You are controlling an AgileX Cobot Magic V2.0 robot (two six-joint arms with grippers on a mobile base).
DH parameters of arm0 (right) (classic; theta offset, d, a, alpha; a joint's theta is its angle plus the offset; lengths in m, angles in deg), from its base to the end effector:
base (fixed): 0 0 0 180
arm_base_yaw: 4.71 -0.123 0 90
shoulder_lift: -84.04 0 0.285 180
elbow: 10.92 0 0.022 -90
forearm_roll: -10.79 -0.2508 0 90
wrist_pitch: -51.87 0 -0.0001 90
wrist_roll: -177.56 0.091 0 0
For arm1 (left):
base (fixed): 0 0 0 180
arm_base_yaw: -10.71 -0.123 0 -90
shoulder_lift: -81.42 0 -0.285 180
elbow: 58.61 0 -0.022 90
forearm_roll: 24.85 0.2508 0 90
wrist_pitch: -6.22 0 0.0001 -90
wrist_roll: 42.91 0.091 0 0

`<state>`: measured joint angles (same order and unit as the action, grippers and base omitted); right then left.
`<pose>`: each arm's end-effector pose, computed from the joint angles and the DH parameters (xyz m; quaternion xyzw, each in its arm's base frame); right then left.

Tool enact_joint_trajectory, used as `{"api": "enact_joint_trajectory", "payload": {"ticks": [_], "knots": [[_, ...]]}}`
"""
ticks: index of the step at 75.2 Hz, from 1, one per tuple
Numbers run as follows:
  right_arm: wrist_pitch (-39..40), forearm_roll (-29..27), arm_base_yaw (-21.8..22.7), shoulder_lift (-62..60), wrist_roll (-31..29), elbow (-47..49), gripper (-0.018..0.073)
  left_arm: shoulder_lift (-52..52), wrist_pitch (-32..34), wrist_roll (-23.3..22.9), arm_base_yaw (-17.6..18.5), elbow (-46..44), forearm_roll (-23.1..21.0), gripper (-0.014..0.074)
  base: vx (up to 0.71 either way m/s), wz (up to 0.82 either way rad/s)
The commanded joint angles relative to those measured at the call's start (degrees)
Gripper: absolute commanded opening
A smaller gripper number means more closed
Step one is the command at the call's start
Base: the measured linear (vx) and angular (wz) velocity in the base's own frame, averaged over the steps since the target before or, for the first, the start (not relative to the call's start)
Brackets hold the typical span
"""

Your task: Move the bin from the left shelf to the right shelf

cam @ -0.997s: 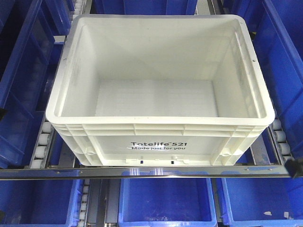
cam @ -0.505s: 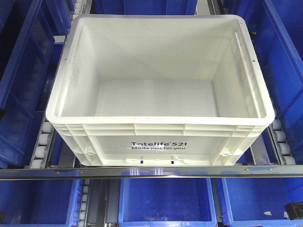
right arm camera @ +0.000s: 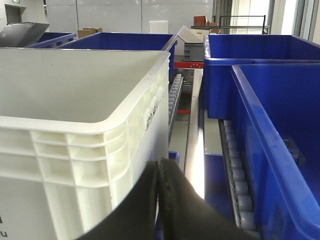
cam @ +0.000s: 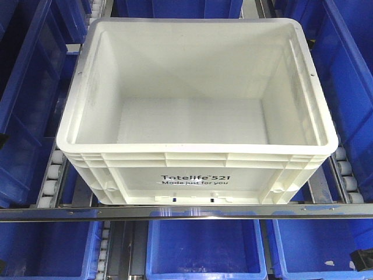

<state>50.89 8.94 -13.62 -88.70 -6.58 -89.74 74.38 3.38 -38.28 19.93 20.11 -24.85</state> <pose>0.0562 0.0089 0.2027 -0.0674 0.6854 0.0420 0.7238 0.0559 -0.0091 0.2005 0.0842 0.6933 -0.0287 0.7151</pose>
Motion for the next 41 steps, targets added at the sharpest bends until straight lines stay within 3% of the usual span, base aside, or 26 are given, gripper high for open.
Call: {"api": "enact_joint_trajectory", "payload": {"ticks": [1,41], "knots": [[4.0,0.5,0.0,-0.6,-0.5,-1.0,-0.0008,0.7,4.1,-0.5,0.0,-1.0,0.0,-0.0007,0.0,0.0],[4.0,0.5,0.0,-0.6,-0.5,-1.0,-0.0008,0.7,4.1,-0.5,0.0,-1.0,0.0,-0.0006,0.0,0.0]]}}
